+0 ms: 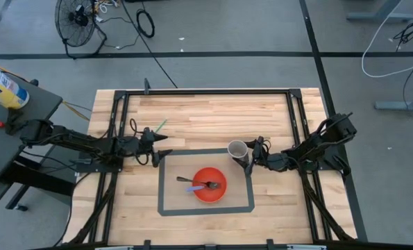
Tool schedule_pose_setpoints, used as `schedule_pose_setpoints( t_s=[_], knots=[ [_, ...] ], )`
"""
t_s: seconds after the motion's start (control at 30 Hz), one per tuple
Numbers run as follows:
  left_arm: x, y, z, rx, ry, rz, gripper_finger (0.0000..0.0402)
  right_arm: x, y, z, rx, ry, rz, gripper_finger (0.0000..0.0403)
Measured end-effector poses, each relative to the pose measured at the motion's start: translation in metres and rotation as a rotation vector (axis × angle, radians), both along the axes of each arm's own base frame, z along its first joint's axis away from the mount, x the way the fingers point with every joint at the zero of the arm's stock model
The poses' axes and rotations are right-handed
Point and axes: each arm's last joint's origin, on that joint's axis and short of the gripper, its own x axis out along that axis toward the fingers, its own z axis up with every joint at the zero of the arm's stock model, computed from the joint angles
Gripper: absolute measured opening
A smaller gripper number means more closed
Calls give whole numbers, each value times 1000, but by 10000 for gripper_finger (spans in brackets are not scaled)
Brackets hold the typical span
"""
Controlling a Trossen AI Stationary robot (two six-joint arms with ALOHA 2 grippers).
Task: Pick & Place Utensil
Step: Put the white cup on the brown mat to the top right of the orange bowl
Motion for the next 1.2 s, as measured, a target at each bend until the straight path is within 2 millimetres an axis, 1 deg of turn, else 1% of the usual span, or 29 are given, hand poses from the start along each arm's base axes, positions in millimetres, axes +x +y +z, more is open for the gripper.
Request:
schedule_pose_setpoints(
  t_s=[0.2,0.33,0.5,0.63,0.7,0.77,0.93,1.1,1.2],
  knots=[
    [0,0,0,0,0,0,360,1,1,0,10,4,43,383],
    [0,0,0,0,0,0,360,1,2,0,12,4,50,380],
    [0,0,0,0,0,0,360,1,1,0,-10,15,42,375],
    [0,0,0,0,0,0,360,1,1,-1,5,14,23,391],
    [0,0,0,0,0,0,360,0,0,-4,-2,42,17,396],
    [0,0,0,0,0,0,360,-1,0,-6,-3,60,12,395],
    [0,0,0,0,0,0,360,-1,1,-5,19,42,12,398],
    [0,0,0,0,0,0,360,0,3,-6,80,45,90,398],
    [0,0,0,0,0,0,360,-1,3,-9,84,72,91,399]
  ],
)
